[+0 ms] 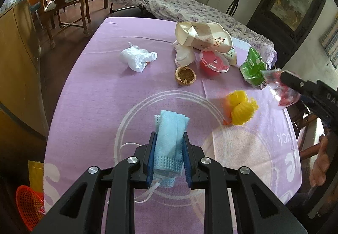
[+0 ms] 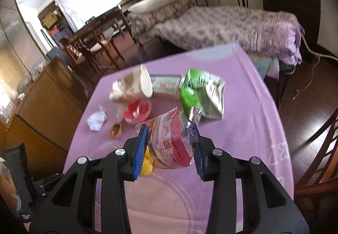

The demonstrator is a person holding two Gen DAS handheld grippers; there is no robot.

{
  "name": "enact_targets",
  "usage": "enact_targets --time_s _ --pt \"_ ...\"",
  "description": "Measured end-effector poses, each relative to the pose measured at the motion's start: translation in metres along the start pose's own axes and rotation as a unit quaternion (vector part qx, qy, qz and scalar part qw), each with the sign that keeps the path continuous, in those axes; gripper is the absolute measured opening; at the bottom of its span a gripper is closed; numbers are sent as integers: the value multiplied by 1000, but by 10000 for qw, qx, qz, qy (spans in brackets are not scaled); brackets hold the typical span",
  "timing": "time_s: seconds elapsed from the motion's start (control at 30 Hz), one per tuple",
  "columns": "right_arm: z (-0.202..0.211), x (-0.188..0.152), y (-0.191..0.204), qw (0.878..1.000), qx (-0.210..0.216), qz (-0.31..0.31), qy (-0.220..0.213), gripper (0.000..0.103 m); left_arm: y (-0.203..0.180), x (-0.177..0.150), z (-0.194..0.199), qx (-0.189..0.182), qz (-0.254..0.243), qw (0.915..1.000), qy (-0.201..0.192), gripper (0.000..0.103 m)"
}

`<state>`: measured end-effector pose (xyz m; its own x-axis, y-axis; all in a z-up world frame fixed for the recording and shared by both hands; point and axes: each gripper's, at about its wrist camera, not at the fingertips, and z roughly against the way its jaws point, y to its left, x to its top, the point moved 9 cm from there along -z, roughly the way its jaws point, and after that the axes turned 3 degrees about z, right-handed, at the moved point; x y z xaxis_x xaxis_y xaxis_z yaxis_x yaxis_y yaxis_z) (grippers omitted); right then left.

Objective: Collect trash
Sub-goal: 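Grasp the clear plastic wrapper with the right gripper while the left holds the mask, then carry mask and wrapper to the red wastebasket and open both grippers over it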

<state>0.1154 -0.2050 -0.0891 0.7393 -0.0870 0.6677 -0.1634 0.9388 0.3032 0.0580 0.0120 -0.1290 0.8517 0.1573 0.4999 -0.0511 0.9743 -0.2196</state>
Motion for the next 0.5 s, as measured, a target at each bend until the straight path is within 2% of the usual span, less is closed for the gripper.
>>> enact_targets --time_s 0.27,0.37,0.5 --pt "4 -17 13 9998 66 67 164 40 -2 1 11 -118 103 9998 -89 23" --pt "14 -26 25 9996 124 147 193 40 1 0 25 -224 248 9993 -148 23" --pt "33 -39 61 9979 392 486 167 40 14 3 65 -381 417 9971 -506 23"
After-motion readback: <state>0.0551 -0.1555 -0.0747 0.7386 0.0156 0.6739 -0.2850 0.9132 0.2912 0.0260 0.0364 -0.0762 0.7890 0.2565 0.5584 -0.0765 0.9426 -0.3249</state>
